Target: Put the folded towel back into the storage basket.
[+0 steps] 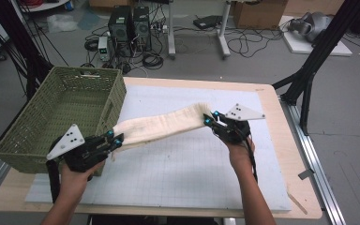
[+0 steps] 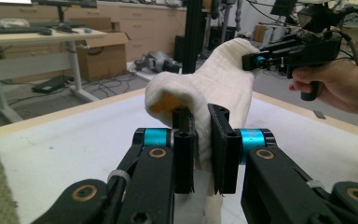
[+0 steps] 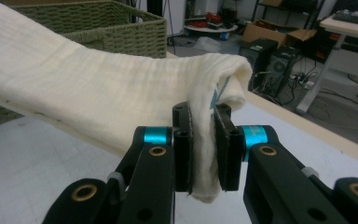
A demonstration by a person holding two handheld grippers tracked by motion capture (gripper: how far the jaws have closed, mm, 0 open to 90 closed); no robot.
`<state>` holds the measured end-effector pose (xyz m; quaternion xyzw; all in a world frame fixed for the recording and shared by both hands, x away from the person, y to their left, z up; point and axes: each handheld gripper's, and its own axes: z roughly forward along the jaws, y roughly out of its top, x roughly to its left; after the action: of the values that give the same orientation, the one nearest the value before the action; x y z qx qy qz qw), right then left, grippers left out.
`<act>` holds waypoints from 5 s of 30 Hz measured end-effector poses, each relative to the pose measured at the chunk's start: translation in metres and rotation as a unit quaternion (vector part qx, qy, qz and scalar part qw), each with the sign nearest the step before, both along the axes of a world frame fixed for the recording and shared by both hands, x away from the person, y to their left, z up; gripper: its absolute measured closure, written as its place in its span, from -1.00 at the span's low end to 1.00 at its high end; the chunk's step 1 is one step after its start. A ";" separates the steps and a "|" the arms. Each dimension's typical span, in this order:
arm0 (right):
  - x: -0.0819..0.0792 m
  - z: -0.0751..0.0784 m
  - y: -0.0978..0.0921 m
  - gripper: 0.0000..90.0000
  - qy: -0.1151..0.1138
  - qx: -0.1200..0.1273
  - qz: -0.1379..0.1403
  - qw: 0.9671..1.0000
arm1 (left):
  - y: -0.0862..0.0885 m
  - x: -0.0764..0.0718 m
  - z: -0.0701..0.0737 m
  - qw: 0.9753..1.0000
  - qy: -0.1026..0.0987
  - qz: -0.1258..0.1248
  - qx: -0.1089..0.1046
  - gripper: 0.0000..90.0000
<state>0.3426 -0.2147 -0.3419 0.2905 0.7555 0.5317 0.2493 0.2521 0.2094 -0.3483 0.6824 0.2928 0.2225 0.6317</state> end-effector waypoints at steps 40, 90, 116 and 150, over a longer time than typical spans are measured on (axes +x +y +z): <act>0.095 0.074 0.161 0.78 -0.037 -0.029 0.053 0.997 | 0.076 -0.027 0.017 0.993 -0.027 0.112 -0.021 0.80; 0.155 0.062 0.333 0.79 -0.005 -0.035 0.083 0.996 | 0.128 -0.036 0.005 0.970 0.022 0.242 -0.014 0.67; 0.134 0.030 0.291 -0.41 0.058 -0.026 0.088 0.994 | 0.123 -0.030 0.006 0.972 0.012 0.236 -0.006 -0.52; 0.054 0.028 0.111 -0.64 0.034 -0.030 0.068 0.997 | 0.057 -0.002 0.006 0.993 0.034 0.110 0.002 -0.61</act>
<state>0.3963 -0.1033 -0.3142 0.2485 0.7970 0.5147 0.1955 0.2499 0.2661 -0.3428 0.6545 0.3866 0.2681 0.5919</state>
